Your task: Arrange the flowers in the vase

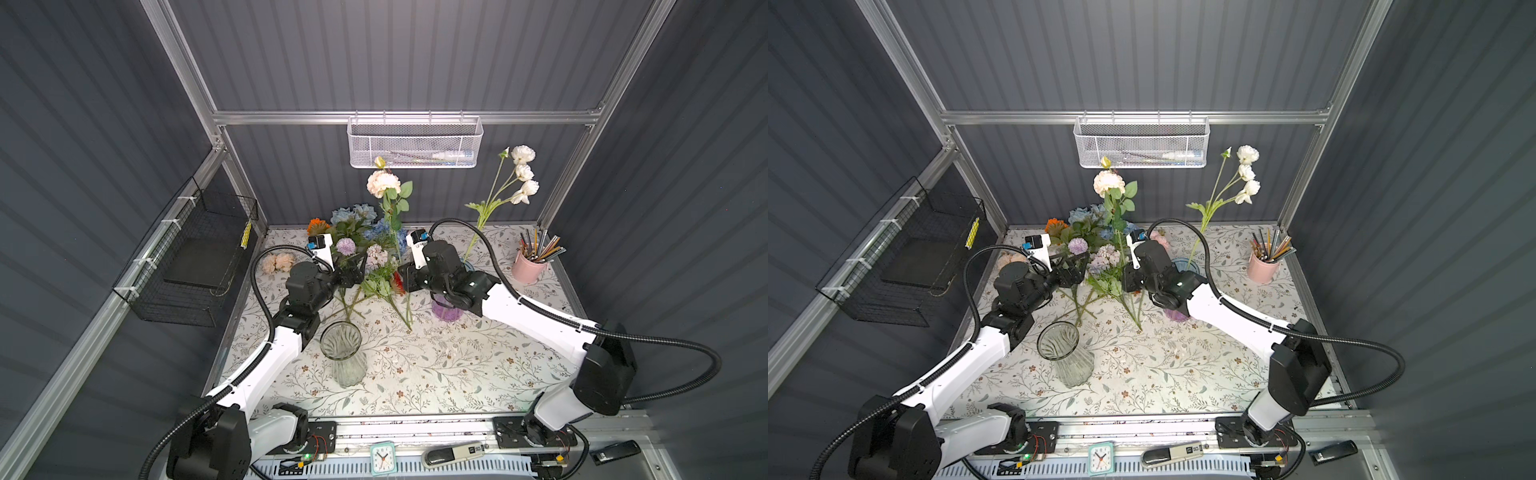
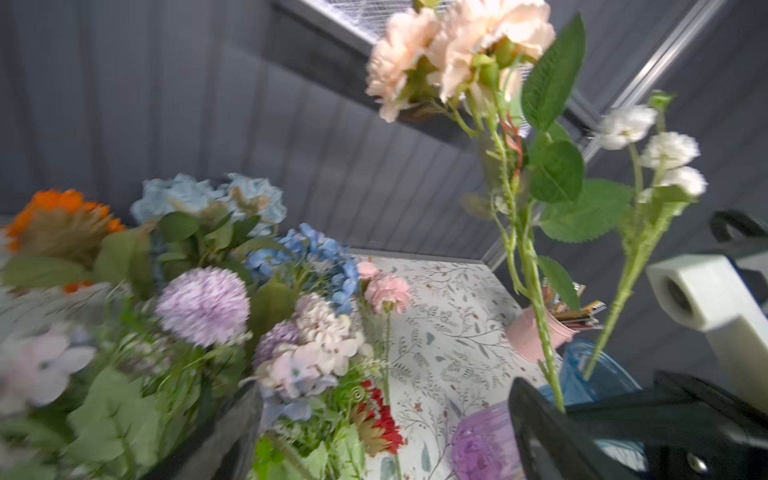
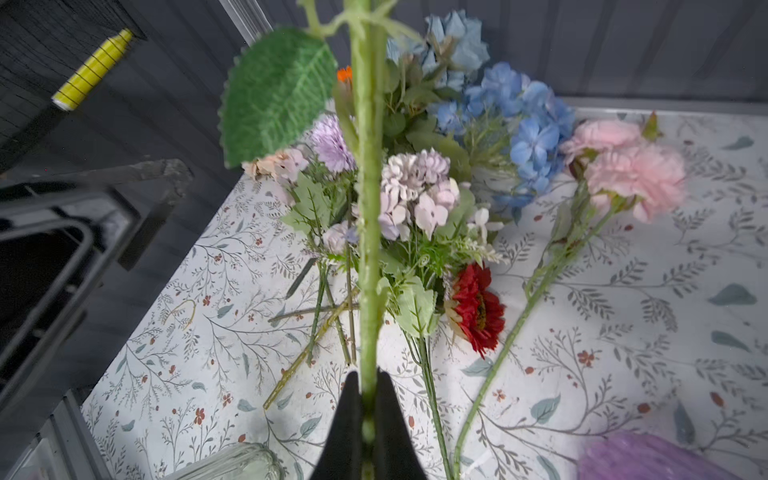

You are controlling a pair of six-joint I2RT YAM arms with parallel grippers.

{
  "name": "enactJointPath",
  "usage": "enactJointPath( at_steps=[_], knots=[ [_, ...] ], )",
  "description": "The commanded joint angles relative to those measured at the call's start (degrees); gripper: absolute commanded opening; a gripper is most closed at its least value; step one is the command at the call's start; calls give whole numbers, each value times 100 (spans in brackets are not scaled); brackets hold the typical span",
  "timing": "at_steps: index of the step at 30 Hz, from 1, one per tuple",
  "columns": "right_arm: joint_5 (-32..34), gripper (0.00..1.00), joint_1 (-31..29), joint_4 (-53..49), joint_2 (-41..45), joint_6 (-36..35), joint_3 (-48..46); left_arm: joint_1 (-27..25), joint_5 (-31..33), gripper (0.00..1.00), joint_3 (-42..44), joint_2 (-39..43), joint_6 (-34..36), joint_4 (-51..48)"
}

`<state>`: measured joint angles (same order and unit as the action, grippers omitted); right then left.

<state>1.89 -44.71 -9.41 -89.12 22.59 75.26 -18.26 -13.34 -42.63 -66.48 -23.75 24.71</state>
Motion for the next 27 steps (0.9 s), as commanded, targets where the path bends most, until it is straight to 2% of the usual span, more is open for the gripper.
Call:
enactJointPath(
  at_steps=[1,5,8,12,19,23,25,27],
  knots=[
    [163,0,56,158,285,-544,223,33,-1327,87,-299,-93,-98,638],
    [472,0,139,363,611,-999,370,-33,-2199,82,-519,-348,-301,917],
    [558,0,265,527,782,-1215,495,-327,-2566,80,-824,-544,-164,770],
    [757,0,353,1174,1025,-1388,276,-967,-2597,80,-1180,-787,226,439],
    [627,0,454,1999,1400,-1270,-176,-1427,-2850,77,-1442,-1470,-42,1116],
    [260,0,494,2166,1570,-1005,-359,-1571,-2900,70,-1699,-1734,16,1132],
    [63,0,498,2172,1648,-912,-437,-1593,-2898,65,-1778,-1810,33,1144],
    [-50,0,498,2169,1730,-746,-523,-1615,-2923,55,-1860,-1875,67,1099]
  ],
)
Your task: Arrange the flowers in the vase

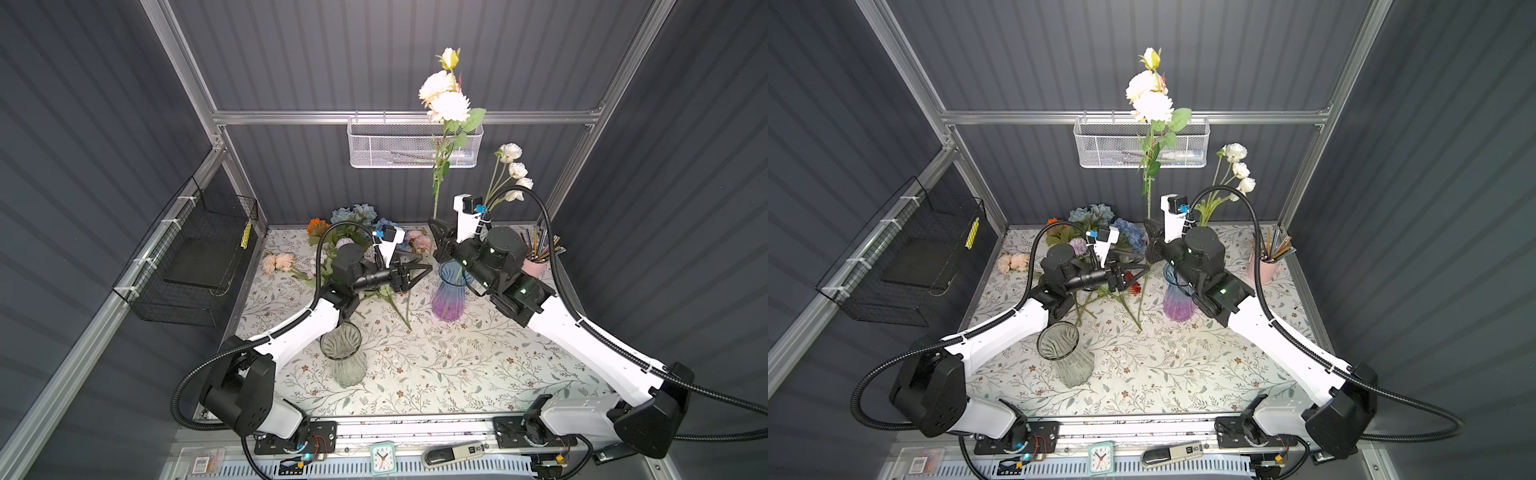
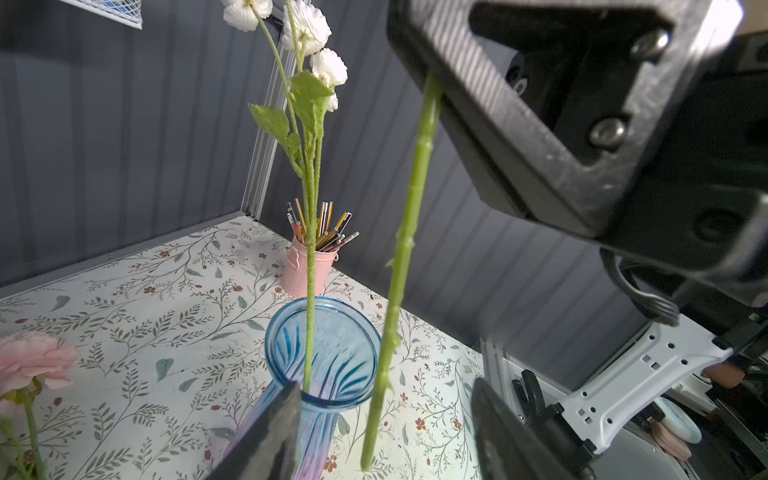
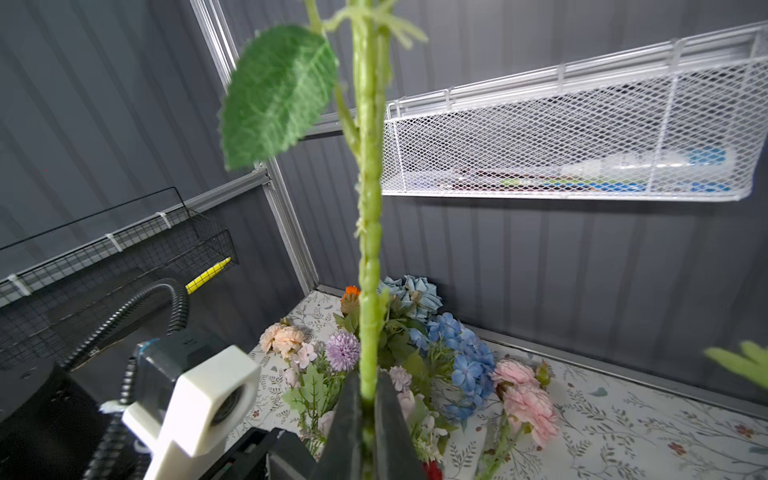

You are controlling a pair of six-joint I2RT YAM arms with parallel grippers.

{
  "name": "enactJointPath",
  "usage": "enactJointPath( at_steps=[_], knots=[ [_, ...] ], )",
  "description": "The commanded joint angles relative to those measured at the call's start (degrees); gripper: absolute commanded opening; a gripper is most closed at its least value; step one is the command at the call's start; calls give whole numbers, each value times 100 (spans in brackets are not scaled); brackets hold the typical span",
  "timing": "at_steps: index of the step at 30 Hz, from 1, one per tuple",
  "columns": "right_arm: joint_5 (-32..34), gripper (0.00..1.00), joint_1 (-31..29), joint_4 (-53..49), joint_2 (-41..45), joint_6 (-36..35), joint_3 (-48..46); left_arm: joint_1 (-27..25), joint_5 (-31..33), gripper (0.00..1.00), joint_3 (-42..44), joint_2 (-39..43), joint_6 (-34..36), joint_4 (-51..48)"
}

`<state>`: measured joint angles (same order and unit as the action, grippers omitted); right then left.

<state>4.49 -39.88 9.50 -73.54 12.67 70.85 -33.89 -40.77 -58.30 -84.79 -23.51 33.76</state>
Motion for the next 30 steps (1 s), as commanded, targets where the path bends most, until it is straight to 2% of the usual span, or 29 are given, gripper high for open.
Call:
enactJointPath(
  at_steps=[1,5,8,13,14,15,19,21,26,30],
  knots=[
    [-368,0,20,276,207,314,-129,-64,-192,50,-326,-71,48,181],
    [-575,0,32,324,270,559,-309,-117,-245,30,-409,-158,48,158],
    [-654,0,58,349,257,709,-400,-161,-256,23,-462,-188,91,89],
    [-809,0,140,312,276,887,-484,-188,-90,0,-490,-154,234,-132],
    [-809,0,168,272,286,887,-491,-186,10,0,-493,-136,294,-217],
    [-812,4,194,234,309,903,-503,-197,129,0,-482,-113,367,-303],
    [-1168,42,486,190,442,1207,-623,-246,703,0,-394,-14,692,-592],
    [-1587,55,809,261,500,1573,-714,-297,919,0,-329,29,867,-683],
    [-2582,57,1394,567,603,2159,-851,-423,1089,0,-297,-1,1143,-887],
    [-2911,56,1518,634,658,2072,-804,-512,1149,0,-322,-29,1318,-1066]
  ],
)
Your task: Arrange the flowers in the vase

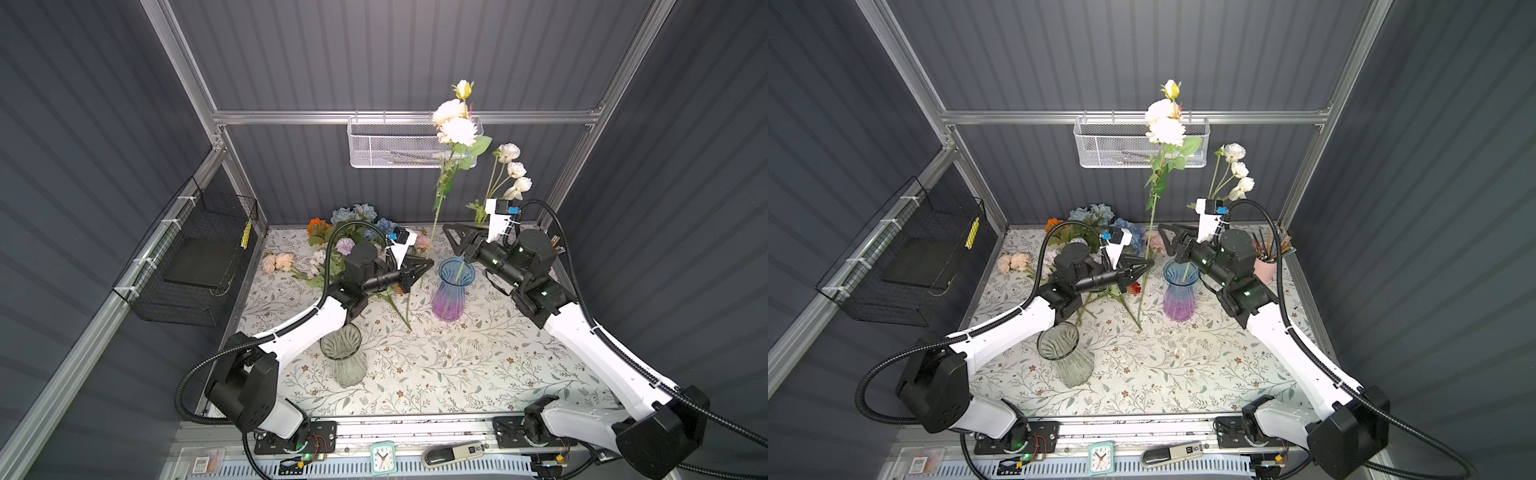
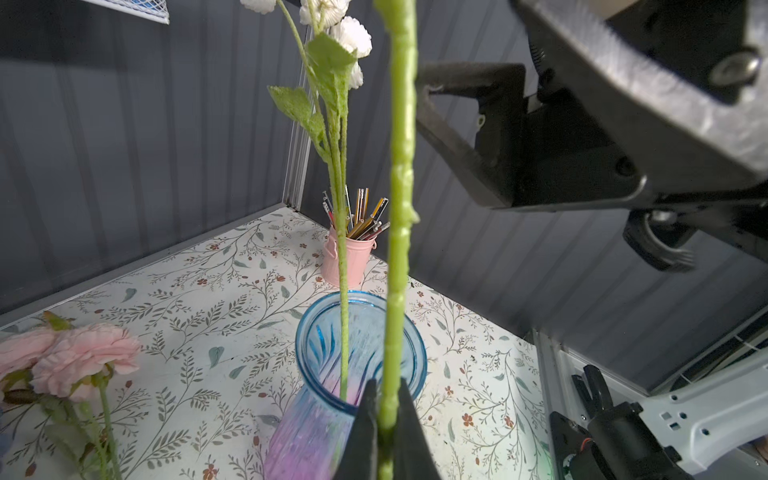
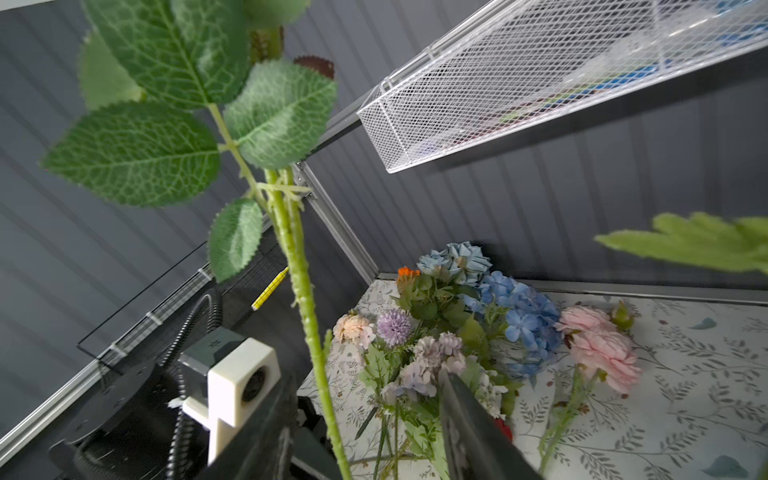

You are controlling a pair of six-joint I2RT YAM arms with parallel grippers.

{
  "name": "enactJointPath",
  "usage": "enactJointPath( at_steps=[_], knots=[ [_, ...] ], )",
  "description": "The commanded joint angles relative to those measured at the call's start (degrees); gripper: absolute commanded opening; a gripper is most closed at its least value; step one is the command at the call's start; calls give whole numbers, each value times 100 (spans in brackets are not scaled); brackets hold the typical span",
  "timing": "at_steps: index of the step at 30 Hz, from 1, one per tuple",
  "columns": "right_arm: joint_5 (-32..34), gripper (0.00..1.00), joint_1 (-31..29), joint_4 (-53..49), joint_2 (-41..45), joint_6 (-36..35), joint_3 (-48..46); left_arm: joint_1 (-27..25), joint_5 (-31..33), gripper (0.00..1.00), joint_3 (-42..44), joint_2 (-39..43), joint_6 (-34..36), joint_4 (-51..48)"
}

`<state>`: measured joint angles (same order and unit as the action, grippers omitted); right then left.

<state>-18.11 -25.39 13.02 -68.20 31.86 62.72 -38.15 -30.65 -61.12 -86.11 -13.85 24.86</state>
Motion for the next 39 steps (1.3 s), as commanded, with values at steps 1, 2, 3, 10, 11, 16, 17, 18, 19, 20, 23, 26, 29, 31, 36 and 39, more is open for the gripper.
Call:
enactJointPath(
  at_steps=[1,2,3,10,11,16,17,18,19,20,23,26,29,31,36,39],
  knots=[
    [-691,56,79,253,121,103,49,-118,149,0,-40,103,409,-215],
    [-714,55,91,208,99,48,88,-145,161,0,-41,103,449,-253],
    [-712,55,96,164,73,19,129,-169,173,0,-49,103,492,-280],
    [-798,28,168,224,-118,100,207,-305,264,0,-84,108,673,-458],
    [-800,19,170,249,-123,119,184,-314,286,0,-84,120,696,-466],
    [-808,0,192,275,-86,142,76,-333,354,0,-84,132,718,-500],
    [-809,0,202,264,-54,133,50,-333,376,7,-99,126,702,-508],
    [-801,0,205,255,-30,115,24,-333,422,25,-110,130,664,-515],
    [-780,0,210,232,10,86,-9,-333,571,55,-119,143,576,-523],
    [-742,0,215,190,56,40,-42,-331,785,83,-111,165,479,-518],
    [-461,0,218,-70,205,-224,-93,-333,1375,100,-33,291,346,-475],
    [9,0,254,-483,368,-637,-29,-324,1820,100,74,410,251,-403],
    [491,0,293,-871,605,-1058,161,-314,2159,100,150,495,216,-393],
    [746,0,315,-1100,670,-1348,341,-312,2372,100,210,533,182,-353],
    [1391,0,333,-1353,794,-1998,644,-200,3102,100,228,508,-87,-481],
    [1726,0,333,-1278,860,-2268,671,-14,3411,100,236,436,-404,-638]
  ],
)
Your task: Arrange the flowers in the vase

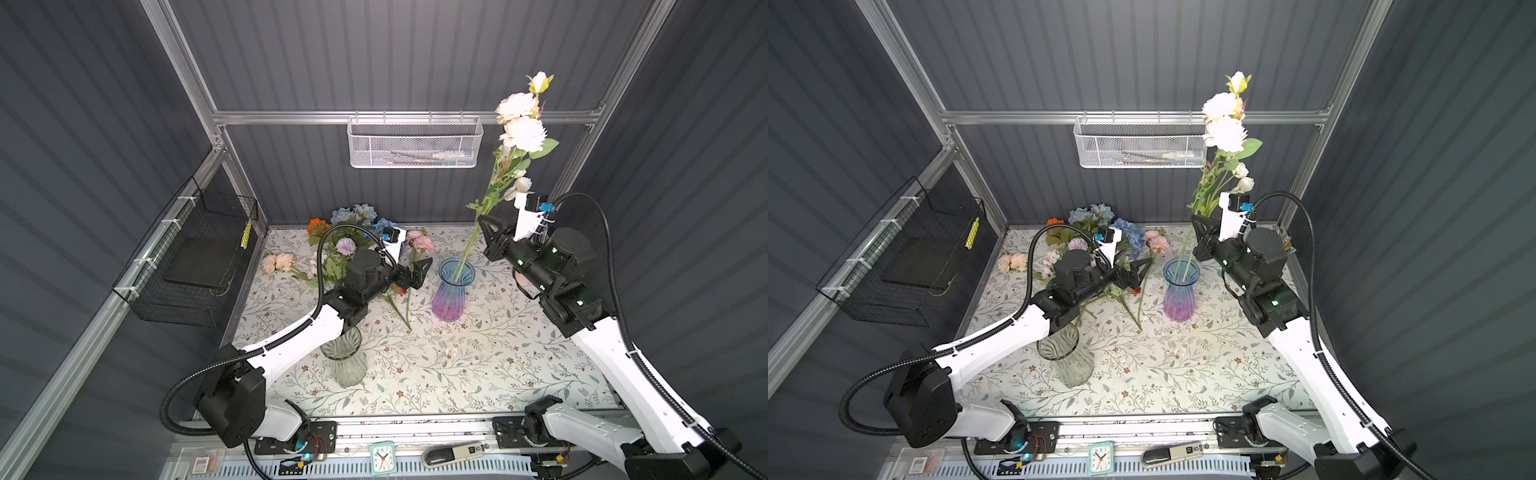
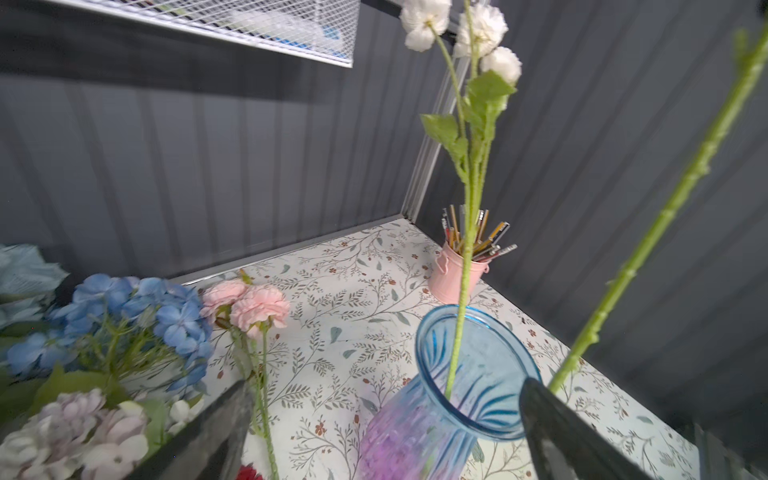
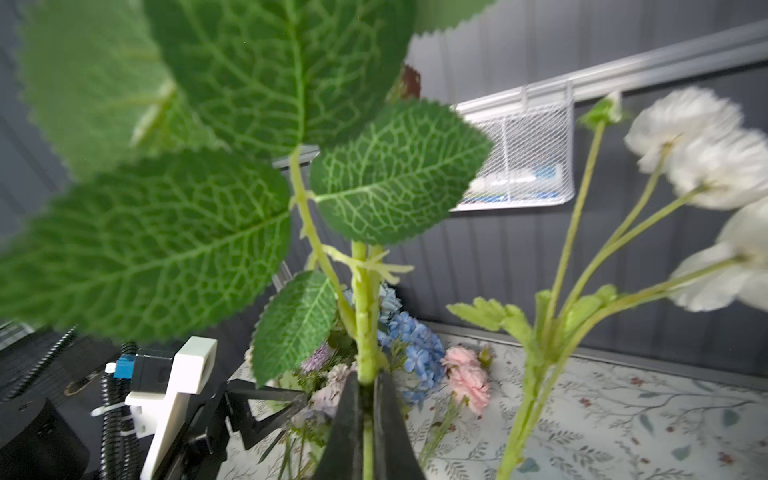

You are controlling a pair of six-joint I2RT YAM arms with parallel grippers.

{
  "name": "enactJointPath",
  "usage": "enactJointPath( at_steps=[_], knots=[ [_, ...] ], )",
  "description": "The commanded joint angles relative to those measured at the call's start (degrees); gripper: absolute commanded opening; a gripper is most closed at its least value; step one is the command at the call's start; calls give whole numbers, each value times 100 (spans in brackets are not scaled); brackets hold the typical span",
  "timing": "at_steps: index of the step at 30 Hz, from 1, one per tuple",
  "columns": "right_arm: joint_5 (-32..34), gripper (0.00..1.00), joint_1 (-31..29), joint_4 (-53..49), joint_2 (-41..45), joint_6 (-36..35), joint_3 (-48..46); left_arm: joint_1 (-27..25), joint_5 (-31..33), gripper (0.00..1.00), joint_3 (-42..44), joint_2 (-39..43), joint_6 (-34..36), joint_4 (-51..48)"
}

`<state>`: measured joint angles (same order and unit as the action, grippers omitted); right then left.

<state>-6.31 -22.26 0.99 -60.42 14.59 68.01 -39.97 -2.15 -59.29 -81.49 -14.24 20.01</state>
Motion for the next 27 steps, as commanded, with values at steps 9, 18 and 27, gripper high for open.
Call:
enactJointPath(
  at_steps=[9,18,27],
  knots=[
    [712,0,23,920,-99,-1080,-760,666,317,100,266,-139,-1079,-51],
    [493,0,20,890,-527,-856,-1464,668,202,99,254,-182,-974,-50],
    [558,0,21,268,-591,-749,-1994,658,-366,95,-12,-547,-933,-168]
  ],
)
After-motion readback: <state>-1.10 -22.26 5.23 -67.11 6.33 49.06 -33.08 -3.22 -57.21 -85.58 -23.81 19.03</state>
